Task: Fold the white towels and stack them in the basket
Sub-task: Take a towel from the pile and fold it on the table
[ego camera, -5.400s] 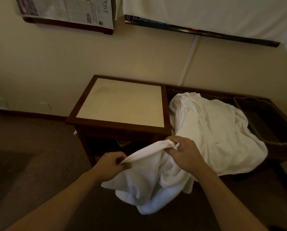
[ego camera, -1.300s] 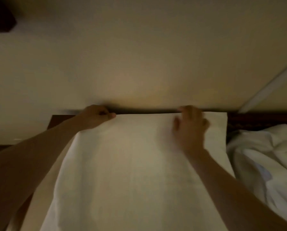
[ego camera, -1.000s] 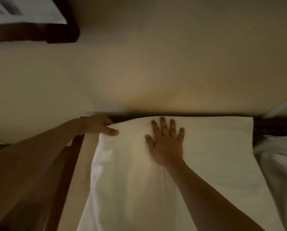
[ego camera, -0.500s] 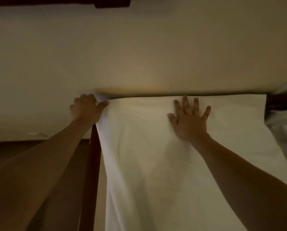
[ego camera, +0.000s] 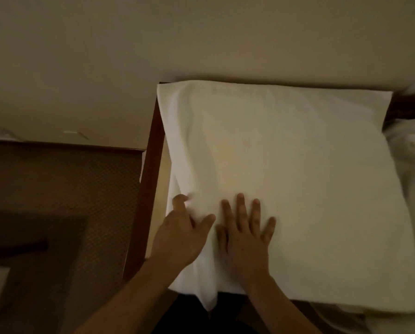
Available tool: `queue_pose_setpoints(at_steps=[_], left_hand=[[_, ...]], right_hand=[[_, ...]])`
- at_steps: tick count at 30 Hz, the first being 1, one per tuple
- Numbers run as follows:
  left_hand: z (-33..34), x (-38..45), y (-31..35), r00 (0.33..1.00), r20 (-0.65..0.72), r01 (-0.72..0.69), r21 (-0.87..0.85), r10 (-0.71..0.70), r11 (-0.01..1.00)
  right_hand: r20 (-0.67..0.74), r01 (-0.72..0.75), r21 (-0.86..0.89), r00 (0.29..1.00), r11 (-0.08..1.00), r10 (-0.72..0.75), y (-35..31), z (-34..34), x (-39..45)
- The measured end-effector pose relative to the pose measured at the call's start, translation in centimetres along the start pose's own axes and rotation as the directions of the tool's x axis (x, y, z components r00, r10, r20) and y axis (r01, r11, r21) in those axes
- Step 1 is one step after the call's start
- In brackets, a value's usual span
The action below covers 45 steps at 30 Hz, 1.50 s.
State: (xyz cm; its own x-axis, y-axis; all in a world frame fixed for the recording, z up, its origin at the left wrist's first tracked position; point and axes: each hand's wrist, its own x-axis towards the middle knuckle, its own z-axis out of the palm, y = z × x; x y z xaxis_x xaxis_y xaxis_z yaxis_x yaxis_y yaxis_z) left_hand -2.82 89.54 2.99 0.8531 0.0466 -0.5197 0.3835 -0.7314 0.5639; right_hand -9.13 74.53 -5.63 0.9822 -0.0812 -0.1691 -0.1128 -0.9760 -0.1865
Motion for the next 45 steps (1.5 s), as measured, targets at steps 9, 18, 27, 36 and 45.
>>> queue_pose_setpoints(at_steps=[9, 18, 27, 36, 45], left_hand=[[-0.2, -3.0, -5.1, 0.952, -0.126, 0.174, -0.523, -0.278, 0.834], [0.7, -6.9, -7.7, 0.979, -0.036, 0.175, -0.347, -0.199, 0.922], [6.5, -12.3, -10.9, 0.914, -0.375, 0.035, -0.308, -0.155, 0.951], [6.0, -11.7, -10.5, 0.933, -0.307, 0.076, -0.349, -0.190, 0.934], [-2.3, -9.7, -17.3, 0.742, -0.472, 0.243, -0.473, -0.476, 0.847]], right_hand=[[-0.007, -0.017, 0.054, 1.000, 0.998, 0.017, -0.2, -0.4, -0.8], [-0.038, -0.023, 0.086, 0.999, 0.996, 0.026, -0.3, 0.0, -0.9], [-0.010, -0.022, 0.084, 1.000, 0.996, 0.023, -0.4, -0.4, -1.0], [-0.002, -0.016, 0.099, 1.000, 0.995, 0.017, -0.5, -0.8, -1.2], [-0.002, -0.018, 0.082, 1.000, 0.996, 0.019, -0.4, -0.7, -1.1]])
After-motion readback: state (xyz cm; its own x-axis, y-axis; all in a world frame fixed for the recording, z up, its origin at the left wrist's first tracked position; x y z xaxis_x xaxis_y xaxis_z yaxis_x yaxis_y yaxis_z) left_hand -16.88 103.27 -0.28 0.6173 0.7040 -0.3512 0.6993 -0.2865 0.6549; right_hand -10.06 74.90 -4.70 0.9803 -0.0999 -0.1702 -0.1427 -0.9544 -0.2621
